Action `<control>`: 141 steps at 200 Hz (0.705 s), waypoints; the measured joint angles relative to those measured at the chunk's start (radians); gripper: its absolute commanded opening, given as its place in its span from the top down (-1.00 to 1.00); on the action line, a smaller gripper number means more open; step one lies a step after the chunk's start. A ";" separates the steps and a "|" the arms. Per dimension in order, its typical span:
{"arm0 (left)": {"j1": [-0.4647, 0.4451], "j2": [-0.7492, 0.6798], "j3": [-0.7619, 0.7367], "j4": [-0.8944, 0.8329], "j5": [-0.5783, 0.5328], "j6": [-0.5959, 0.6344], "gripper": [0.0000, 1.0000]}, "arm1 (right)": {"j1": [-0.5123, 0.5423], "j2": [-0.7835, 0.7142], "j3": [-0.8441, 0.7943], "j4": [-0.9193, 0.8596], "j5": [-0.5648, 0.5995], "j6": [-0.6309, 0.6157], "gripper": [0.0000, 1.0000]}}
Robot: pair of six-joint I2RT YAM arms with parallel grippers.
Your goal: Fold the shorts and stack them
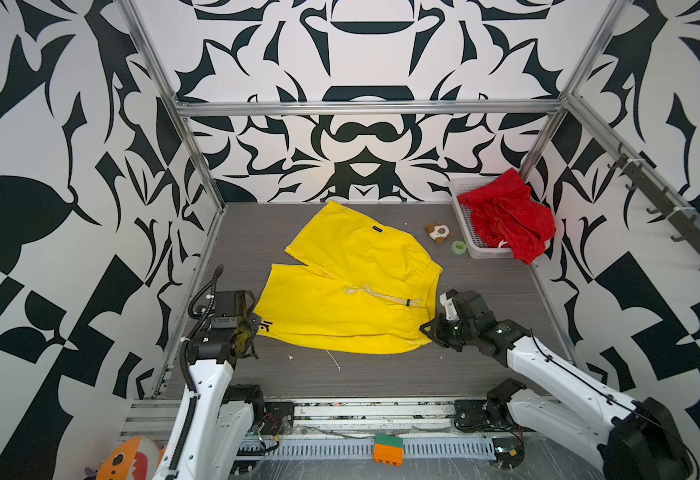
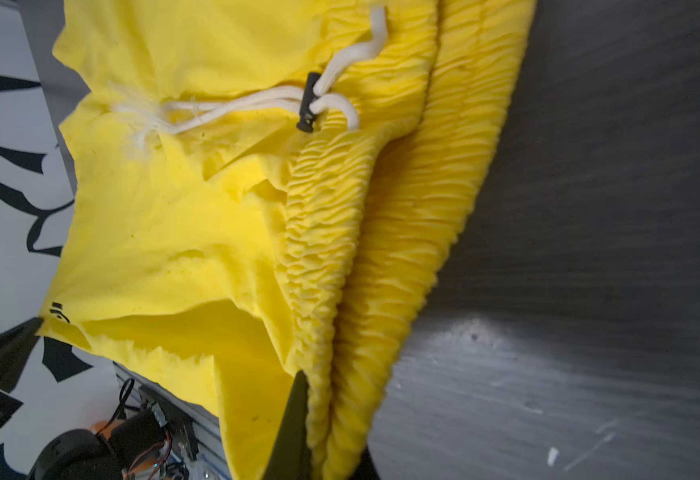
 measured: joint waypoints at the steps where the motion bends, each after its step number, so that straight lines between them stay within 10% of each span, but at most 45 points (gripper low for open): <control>1: 0.000 -0.002 0.002 -0.002 -0.001 0.001 1.00 | 0.003 -0.001 0.000 -0.002 0.000 0.001 1.00; 72: 0.000 -0.096 0.183 -0.141 -0.091 0.131 1.00 | 0.111 -0.126 0.062 -0.208 -0.011 0.091 1.00; 141: -0.002 0.180 0.452 -0.053 -0.079 0.333 1.00 | 0.035 -0.093 0.284 -0.362 -0.061 0.081 1.00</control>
